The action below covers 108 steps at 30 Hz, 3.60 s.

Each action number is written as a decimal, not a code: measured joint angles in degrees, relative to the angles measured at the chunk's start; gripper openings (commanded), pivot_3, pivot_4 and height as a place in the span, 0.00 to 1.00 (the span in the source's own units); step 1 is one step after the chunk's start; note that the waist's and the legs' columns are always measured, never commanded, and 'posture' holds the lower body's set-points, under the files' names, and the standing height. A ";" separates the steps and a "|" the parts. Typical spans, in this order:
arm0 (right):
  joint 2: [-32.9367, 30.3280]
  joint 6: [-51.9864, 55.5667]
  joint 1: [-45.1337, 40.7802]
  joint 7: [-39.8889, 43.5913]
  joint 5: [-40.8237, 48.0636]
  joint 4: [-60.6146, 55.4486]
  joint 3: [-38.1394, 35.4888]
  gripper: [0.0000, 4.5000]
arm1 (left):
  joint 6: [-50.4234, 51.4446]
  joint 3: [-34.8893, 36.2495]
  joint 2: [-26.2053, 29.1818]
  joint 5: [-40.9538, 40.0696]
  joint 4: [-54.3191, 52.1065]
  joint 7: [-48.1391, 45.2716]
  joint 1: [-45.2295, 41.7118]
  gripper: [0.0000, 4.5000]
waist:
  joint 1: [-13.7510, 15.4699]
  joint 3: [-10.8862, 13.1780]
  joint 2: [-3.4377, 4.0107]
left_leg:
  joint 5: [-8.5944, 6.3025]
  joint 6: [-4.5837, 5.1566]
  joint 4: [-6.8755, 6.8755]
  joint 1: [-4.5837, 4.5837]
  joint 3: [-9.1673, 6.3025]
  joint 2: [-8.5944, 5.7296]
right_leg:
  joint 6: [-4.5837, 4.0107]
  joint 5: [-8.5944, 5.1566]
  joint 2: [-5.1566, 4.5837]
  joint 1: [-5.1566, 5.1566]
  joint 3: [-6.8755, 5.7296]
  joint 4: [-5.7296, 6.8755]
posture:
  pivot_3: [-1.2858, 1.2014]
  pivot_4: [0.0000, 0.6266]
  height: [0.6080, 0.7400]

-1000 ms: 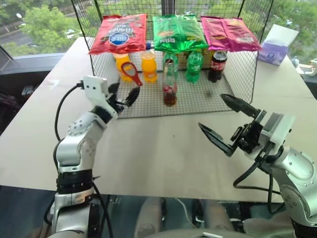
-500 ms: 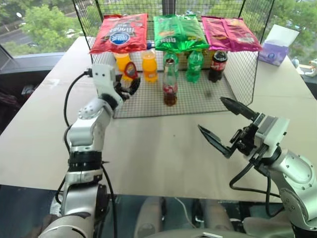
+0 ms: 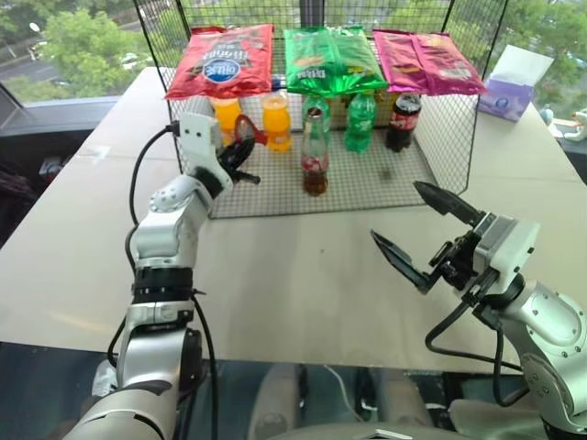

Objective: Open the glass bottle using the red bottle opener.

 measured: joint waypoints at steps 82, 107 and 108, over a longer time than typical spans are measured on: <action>-5.86 46.87 -26.59 -12.82 55.34 11.86 -0.11 0.58 | 35.88 -4.88 12.00 -37.73 -23.93 -38.05 8.97 0.00 | -0.11 0.32 -0.44 | -0.01 0.02 0.00 -0.03 0.22 0.06 | -0.19 -0.12 0.05 -0.31 0.45 0.27 | 0.52 0.24 1.00; -6.65 48.50 -28.35 -10.74 57.26 12.32 4.12 0.58 | 33.16 -9.06 12.51 -34.49 -27.38 -40.91 8.57 0.00 | -0.09 0.33 -0.44 | -0.04 0.07 -0.08 -0.11 0.19 0.07 | -0.15 -0.10 0.05 -0.31 0.41 0.07 | 0.52 0.24 1.00; -6.65 48.50 -28.35 -10.76 57.27 12.32 4.12 0.58 | 32.96 -9.09 12.51 -34.44 -27.41 -40.91 8.58 0.00 | -0.09 0.33 -0.44 | -0.04 0.07 -0.08 -0.11 0.19 0.07 | -0.15 -0.09 0.06 -0.31 0.41 0.07 | 0.52 0.24 1.00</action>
